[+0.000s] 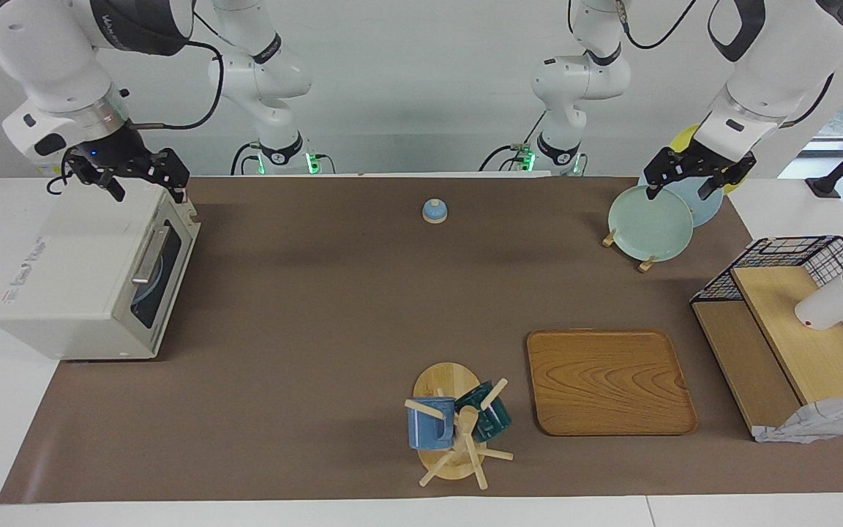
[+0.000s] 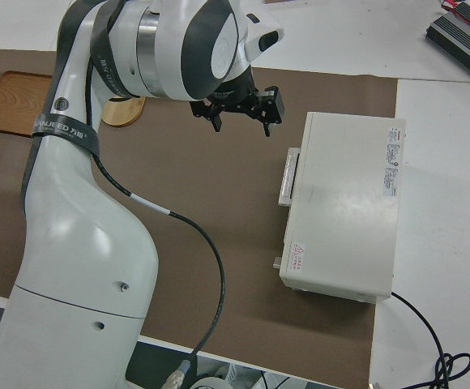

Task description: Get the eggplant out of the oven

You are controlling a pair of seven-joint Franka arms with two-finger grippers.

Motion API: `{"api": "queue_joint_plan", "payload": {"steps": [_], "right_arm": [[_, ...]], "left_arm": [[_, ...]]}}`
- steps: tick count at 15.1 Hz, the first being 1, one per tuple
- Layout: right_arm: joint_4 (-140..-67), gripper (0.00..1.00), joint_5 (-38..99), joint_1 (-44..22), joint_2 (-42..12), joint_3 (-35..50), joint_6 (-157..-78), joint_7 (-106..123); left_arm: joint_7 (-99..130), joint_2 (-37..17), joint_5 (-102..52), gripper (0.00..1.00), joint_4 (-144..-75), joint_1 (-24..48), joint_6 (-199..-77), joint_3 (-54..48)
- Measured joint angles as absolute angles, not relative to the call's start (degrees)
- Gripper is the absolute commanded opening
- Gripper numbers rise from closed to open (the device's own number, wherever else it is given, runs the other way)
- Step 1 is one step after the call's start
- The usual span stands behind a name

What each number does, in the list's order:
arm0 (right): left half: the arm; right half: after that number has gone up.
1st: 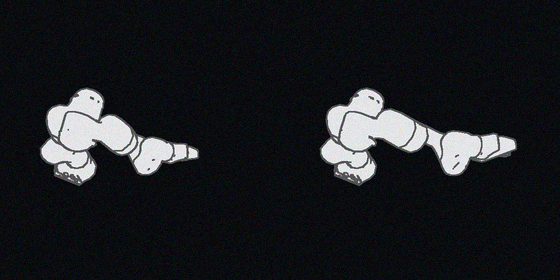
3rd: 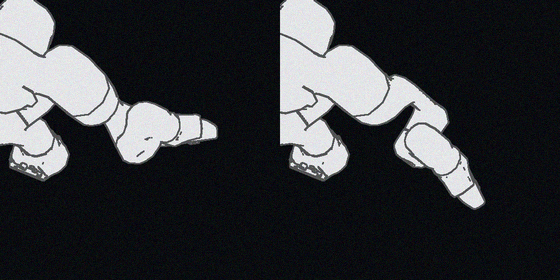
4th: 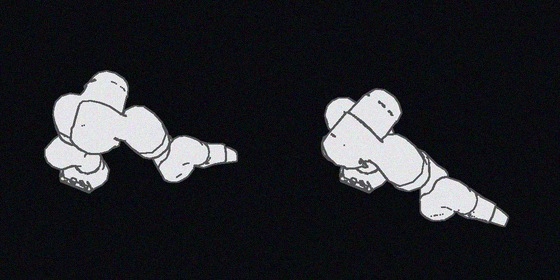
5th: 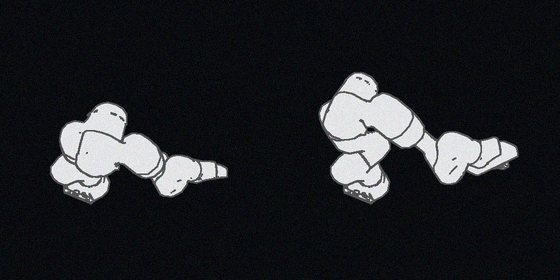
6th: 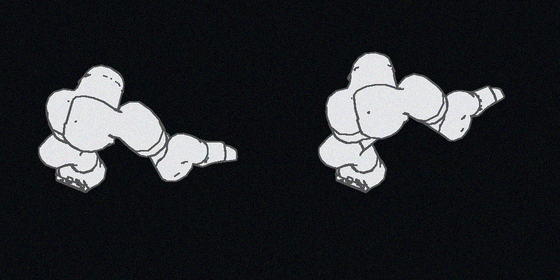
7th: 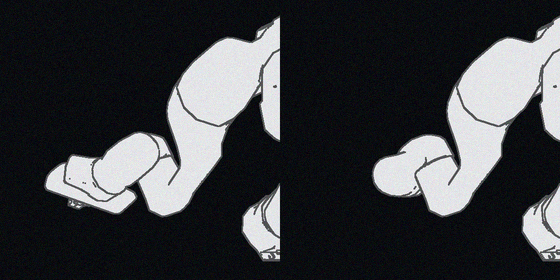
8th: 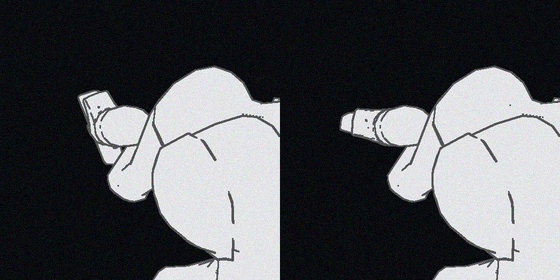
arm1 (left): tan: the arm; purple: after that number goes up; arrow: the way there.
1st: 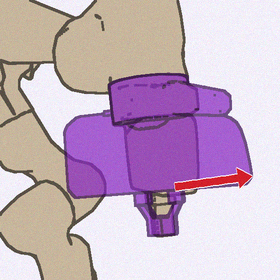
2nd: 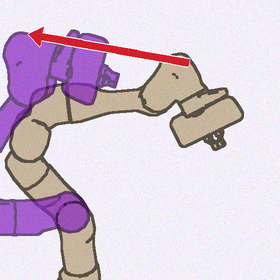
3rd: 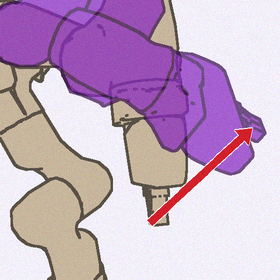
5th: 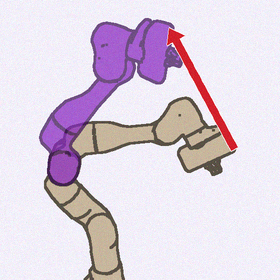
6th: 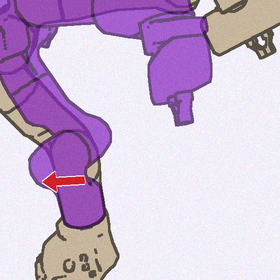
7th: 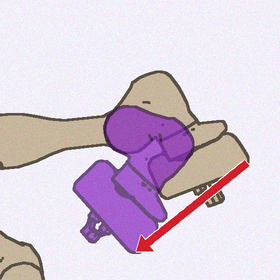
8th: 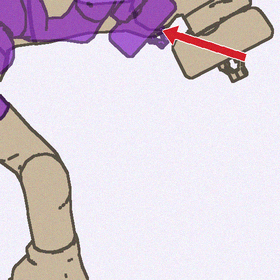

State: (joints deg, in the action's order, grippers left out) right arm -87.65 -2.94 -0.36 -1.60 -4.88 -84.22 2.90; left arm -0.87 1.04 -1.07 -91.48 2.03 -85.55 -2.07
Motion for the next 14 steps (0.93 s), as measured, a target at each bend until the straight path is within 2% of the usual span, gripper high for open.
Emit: {"api": "queue_joint_plan", "payload": {"steps": [6,7,8,9,10,14], "right_arm": [[-87.6,1.00,-3.0,-0.6,-1.6,-4.3,-84.2,2.9],[-87.6,0.76,-3.0,-0.7,-1.6,-4.2,-84.2,2.9],[-87.6,0.32,-3.0,-0.7,-1.6,-4.2,-84.3,3.1],[-87.6,0.09,-3.0,-0.7,-1.6,-4.2,-84.5,3.9],[-87.7,0.00,-3.1,-0.7,-1.6,-4.2,-84.8,4.7],[-89.1,0.00,-3.8,-0.5,-1.3,-4.3,-85.2,5.6]], "left_arm": [[-0.9,1.0,-1.1,1.00,-91.5,2.0,-85.5,-2.1],[-0.9,1.0,-1.1,1.00,-91.5,2.0,-85.5,-2.1],[-0.9,1.0,-1.1,1.00,-91.5,2.0,-85.5,-2.1],[-0.9,1.0,-1.1,1.00,-91.5,2.0,-85.5,-2.1],[-0.9,1.0,-1.1,1.00,-91.5,2.0,-85.5,-2.1],[-0.9,1.0,-1.1,1.00,-91.5,2.0,-85.5,-2.1]]}}
